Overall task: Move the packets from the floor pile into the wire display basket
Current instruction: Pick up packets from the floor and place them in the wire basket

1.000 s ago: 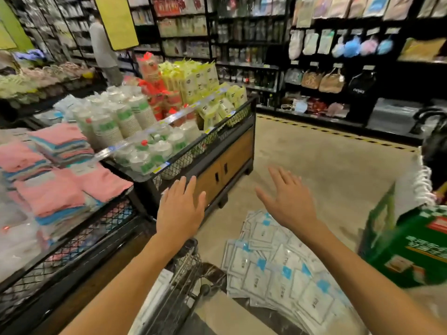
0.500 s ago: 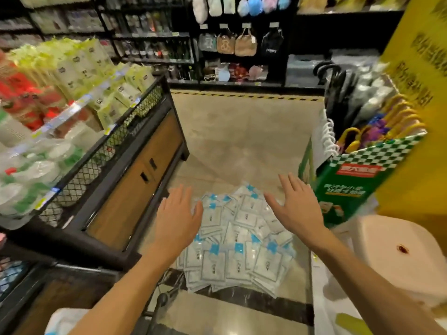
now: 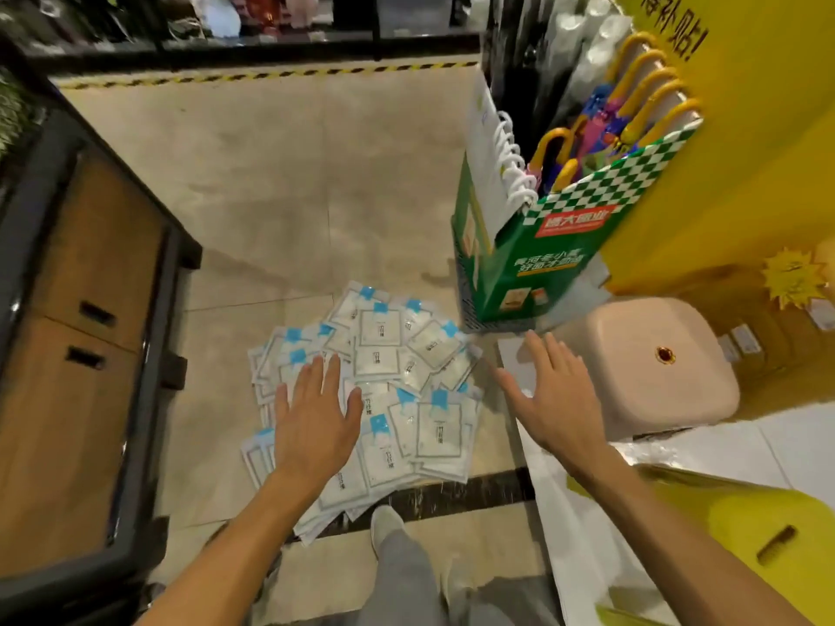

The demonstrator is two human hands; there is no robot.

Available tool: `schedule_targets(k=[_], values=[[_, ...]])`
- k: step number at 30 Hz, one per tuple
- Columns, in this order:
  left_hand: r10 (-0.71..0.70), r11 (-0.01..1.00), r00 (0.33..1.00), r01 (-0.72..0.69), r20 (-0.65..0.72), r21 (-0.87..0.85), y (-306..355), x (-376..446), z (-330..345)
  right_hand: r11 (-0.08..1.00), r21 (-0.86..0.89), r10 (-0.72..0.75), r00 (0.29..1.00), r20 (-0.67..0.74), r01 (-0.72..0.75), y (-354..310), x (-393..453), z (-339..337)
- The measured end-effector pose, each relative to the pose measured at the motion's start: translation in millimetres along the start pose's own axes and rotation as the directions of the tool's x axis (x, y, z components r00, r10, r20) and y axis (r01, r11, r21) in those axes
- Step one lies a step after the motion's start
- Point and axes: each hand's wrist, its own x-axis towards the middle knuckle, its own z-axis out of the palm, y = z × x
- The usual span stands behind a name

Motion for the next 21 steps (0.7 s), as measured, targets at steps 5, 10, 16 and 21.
schedule_targets(k=[5,10,16,21], values=[[0.0,1.0,0.998,-0.001,0.058,0.018,-13.3,49.9,65.9,0.998,-0.012,0.065,0.996,0.061,-0.065,18.1,33.7,65.9],[-0.099,0.994,0.984,0.09,0.148,0.07,-24.6,94.7,165.5,0.994,-0.047,0.107,0.982,0.155,-0.101,57.5,73.8,173.7],[-0.182,0.977,0.95,0.145,0.255,0.156,-39.9,139.4,319.7,0.993,-0.054,0.118,0.964,0.24,-0.109,113.8,119.3,331.8],[-0.18,0.978,0.935,0.137,0.304,0.159,-50.1,173.9,453.2,0.994,-0.049,0.112,0.956,0.273,-0.102,158.3,145.6,461.5]])
